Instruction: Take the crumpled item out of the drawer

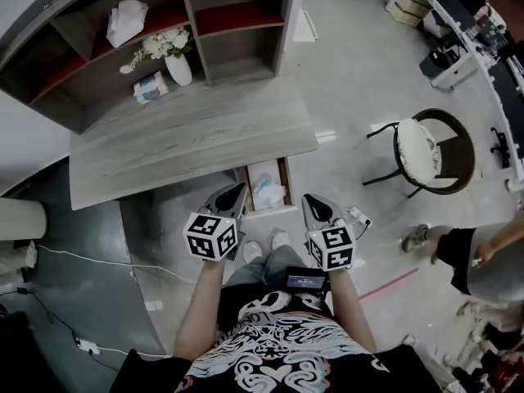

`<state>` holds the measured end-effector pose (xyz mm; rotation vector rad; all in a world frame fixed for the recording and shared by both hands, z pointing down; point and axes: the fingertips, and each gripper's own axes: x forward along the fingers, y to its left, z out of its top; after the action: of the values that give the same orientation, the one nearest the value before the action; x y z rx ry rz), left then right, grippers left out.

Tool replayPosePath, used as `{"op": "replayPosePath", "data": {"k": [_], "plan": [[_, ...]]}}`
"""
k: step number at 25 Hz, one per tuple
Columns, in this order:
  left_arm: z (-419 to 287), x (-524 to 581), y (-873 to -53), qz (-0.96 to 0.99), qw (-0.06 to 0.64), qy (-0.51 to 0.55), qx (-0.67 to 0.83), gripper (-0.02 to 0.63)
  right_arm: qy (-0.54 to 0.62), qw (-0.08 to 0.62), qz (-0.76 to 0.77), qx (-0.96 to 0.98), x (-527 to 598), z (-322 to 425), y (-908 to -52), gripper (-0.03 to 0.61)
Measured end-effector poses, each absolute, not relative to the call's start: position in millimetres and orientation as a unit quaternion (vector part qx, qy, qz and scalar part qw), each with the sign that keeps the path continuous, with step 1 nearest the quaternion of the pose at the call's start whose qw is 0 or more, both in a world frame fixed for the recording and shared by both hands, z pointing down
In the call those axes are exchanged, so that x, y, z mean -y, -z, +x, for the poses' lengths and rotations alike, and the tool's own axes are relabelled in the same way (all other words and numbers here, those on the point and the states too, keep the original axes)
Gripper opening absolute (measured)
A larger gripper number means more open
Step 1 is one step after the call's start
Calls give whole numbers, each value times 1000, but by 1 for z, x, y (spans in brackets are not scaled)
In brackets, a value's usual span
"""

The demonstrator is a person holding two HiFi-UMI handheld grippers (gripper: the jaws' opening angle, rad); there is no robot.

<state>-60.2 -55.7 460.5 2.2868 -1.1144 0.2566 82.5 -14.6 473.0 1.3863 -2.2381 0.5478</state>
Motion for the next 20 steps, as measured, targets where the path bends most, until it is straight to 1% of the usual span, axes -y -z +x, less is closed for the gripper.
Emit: {"op": "replayPosePath", "data": {"k": [12,20], "plan": [[-63,72,-477,842,307,-114,429,0,-223,249,459,823,33,69,-499,5],[-63,76,-517,833,330,-143,421,0,-238,273,438,823,45,61,-533,6]]}}
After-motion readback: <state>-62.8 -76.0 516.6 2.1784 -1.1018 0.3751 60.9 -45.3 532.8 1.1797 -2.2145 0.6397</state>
